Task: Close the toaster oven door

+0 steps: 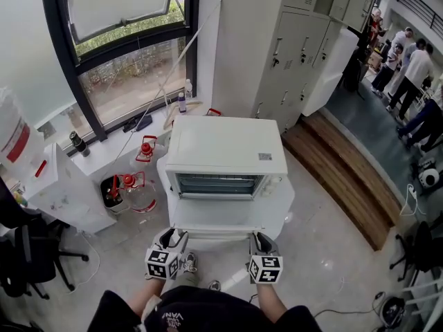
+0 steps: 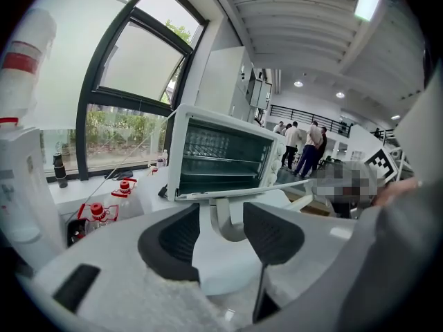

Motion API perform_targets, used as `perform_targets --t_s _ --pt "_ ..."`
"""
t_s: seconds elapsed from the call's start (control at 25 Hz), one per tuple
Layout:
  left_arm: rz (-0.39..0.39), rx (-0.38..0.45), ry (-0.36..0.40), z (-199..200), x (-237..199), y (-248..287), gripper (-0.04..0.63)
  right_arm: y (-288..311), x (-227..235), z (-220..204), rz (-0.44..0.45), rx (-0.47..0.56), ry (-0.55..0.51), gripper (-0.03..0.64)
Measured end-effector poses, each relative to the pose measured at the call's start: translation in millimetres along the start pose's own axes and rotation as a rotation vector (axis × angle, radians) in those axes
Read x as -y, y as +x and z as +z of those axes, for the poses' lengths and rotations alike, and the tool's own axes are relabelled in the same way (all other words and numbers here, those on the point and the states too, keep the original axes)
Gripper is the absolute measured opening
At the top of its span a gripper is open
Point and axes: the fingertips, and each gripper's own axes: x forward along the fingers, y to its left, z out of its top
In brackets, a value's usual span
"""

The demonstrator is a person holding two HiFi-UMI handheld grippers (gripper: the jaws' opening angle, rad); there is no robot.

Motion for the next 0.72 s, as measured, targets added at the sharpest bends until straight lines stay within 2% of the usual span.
perform_targets --t_s 0.2,0.72 --pt "-0.023 0.027 0.017 15 1 7 0.184 0 2 16 -0.008 0.027 -0.001 0.067" --pt "-0.078 0.082 0.039 52 0 15 0.170 6 4 52 -0.029 0.091 0.004 0.066"
